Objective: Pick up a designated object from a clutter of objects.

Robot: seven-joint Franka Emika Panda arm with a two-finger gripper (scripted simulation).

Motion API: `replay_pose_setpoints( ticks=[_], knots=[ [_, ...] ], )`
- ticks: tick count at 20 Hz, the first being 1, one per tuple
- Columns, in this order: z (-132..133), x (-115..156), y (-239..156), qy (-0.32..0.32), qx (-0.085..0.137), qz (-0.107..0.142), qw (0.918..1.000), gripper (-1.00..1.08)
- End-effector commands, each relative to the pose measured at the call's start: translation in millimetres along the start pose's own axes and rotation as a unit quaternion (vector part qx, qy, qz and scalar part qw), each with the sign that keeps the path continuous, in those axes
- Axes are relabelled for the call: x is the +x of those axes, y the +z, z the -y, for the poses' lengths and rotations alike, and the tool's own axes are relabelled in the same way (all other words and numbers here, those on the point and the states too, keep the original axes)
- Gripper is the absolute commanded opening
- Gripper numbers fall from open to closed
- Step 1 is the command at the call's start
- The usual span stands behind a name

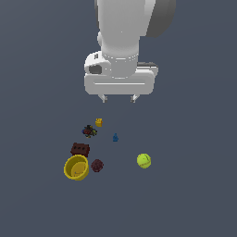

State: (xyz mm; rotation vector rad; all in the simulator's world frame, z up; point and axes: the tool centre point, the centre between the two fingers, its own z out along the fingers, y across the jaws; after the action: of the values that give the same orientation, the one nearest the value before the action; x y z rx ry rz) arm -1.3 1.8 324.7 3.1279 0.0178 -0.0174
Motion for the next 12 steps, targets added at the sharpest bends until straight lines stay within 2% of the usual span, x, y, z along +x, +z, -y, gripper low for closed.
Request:
replay_pose_setpoints(
  ticks=[1, 12],
  knots=[
    [0, 0, 0, 0.000, 0.000, 0.000, 1.0000, 1.00],
    [4, -4, 11, -0.029, -0.015, 0.016, 0.9993, 1.00]
  ],
)
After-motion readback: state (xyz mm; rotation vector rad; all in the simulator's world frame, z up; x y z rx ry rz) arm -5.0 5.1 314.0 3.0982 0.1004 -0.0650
